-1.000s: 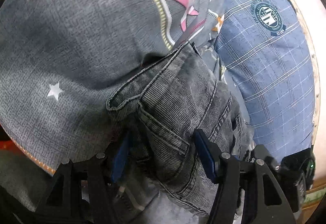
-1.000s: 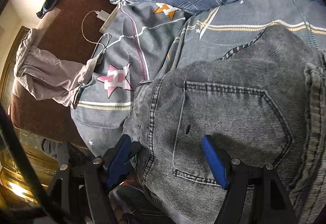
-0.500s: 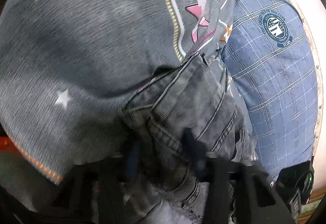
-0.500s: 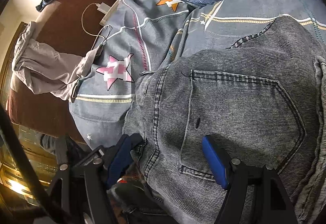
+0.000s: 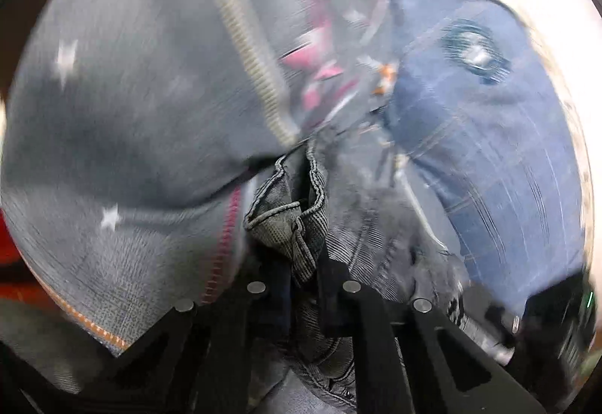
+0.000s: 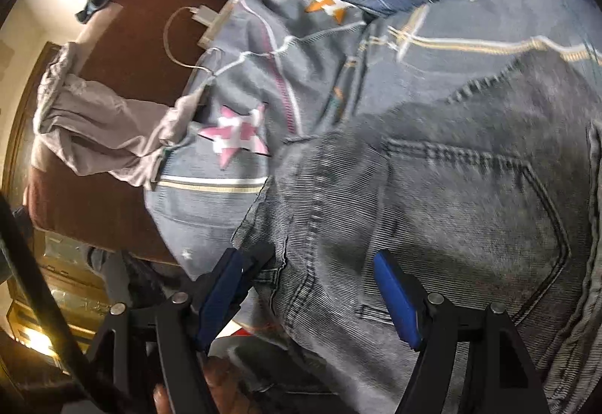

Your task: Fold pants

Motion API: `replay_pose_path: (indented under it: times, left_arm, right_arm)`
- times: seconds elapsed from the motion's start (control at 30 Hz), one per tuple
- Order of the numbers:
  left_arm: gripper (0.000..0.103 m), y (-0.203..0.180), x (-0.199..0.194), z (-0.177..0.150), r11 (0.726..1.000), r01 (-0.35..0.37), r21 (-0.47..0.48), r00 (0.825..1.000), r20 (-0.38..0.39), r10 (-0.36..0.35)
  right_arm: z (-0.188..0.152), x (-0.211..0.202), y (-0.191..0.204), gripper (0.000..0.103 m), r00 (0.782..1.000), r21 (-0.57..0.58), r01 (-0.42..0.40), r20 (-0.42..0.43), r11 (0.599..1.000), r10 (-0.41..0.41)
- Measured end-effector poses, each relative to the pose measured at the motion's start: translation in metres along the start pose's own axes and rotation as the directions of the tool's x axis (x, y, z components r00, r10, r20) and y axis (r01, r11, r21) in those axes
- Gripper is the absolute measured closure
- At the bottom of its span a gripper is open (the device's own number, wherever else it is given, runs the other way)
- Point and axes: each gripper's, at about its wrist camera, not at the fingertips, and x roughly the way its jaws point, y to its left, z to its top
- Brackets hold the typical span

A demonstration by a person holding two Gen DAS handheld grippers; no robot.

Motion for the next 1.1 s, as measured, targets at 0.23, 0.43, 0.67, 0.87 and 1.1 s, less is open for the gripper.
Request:
replay_pose_path:
  times: [0.23, 0.43, 0.67, 0.87, 1.1]
  left_arm:
    - [0.094, -0.064, -0.034, -0.028, 0.953, 0.040, 0.299, 0.984, 0.156, -0.090]
    - [0.094, -0.087, -0.036, -0.042, 0.910, 0.074, 0.407, 0.979, 0.144, -0.144]
    - [0.095, -0.127, -0.030, -0.065, 0.834, 0.101, 0.542, 0.977, 0.105, -0.187]
    - [0.095, -0.156, -0.028, -0.095, 0.750, 0.137, 0.648, 0.978, 0.033, -0.207]
    - [0.095, -0.223, -0.047, -0.138, 0.576, 0.279, 0.768, 0.946, -0.116, -0.304]
  right_arm:
    - [0.031, -0.021, 0.028, 0.028, 0.994, -0.069, -0.091, -0.061, 0.993, 0.087]
    - [0.058, -0.033, 0.045, 0.028, 0.992, -0.171, -0.045, -0.121, 0.984, 0.025]
    - [0.063, -0.025, 0.052, 0.032, 0.977, -0.256, 0.032, -0.198, 0.966, -0.084]
    - [0.055, -0.058, 0.009, 0.084, 0.979, -0.199, 0.097, -0.158, 0.975, -0.129]
    - [0.024, -0.176, -0.043, 0.089, 0.997, -0.096, 0.035, 0.065, 0.995, -0.029]
